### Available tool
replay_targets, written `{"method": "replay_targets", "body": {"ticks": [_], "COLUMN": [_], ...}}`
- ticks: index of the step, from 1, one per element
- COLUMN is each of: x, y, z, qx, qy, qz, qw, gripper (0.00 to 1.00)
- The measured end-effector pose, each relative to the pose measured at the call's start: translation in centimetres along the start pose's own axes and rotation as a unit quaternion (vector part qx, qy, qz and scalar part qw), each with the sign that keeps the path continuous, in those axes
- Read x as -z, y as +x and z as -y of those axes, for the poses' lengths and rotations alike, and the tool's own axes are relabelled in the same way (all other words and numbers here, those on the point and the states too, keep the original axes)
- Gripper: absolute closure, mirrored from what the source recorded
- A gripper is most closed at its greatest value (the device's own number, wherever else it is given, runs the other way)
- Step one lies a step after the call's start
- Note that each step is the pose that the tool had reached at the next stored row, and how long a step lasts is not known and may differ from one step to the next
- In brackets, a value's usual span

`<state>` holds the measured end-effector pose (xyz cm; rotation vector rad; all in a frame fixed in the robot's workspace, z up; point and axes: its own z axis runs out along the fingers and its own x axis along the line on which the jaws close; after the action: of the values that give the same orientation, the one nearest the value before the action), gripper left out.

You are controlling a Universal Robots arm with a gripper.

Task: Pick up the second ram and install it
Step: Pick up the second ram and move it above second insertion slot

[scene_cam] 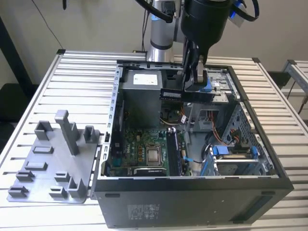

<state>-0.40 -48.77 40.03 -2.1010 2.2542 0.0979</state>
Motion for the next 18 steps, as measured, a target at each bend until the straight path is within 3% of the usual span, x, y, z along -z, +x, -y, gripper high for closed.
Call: {"method": "replay_targets", "body": {"ticks": [3, 13, 18], "x": [-0.04, -0.12, -0.3], "y": [-0.38, -0.54, -1.18], "z": [-0.02, -0.04, -0.09], "qx": [0.0, 0.003, 0.003], "qy": [0.0, 0.0016, 0.0056], "qz": [0.0, 0.0011, 0.0014], "qw": [1.0, 1.0, 1.0], "gripper": [0.86, 0.86, 0.86]}}
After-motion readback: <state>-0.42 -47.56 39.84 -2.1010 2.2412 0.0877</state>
